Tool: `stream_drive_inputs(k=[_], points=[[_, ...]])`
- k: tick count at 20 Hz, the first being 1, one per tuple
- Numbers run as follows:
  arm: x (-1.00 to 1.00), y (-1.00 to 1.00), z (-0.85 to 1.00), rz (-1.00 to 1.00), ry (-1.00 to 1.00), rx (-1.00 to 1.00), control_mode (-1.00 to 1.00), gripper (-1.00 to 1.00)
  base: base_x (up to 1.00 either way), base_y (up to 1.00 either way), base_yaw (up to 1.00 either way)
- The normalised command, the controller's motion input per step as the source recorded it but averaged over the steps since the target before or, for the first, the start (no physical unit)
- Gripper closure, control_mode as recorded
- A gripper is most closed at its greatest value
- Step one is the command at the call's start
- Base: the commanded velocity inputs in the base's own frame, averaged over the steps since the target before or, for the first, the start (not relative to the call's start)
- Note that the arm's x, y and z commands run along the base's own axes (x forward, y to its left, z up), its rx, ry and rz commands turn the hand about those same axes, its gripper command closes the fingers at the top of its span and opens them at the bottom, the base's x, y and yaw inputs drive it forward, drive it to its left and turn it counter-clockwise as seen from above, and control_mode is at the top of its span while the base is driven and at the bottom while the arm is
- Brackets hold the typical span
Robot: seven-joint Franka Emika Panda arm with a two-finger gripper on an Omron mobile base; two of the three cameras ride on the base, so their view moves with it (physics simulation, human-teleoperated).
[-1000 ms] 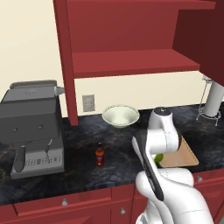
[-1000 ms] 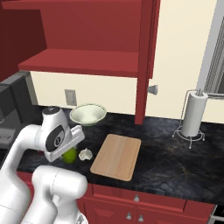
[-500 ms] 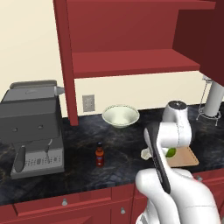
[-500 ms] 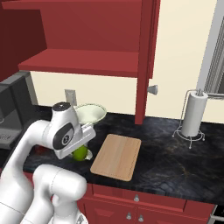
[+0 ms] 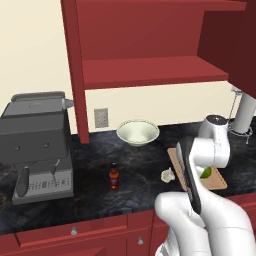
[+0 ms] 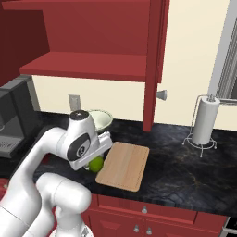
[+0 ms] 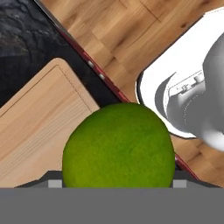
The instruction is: Open the cabinet. Place the bowl and condiment on the counter. Then place the lime and garlic on the cutting board.
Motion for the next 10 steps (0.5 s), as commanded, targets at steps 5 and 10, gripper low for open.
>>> stream_drive_inputs(k=[5, 10], points=[[0.13, -0.23, -0.24, -0.01, -0.01, 0.00, -1.00, 1.00, 0.00, 0.00, 0.00], [0.24, -0.22, -0.21, -0.01, 0.00, 0.00, -1.00, 1.00, 0.00, 0.00, 0.00]])
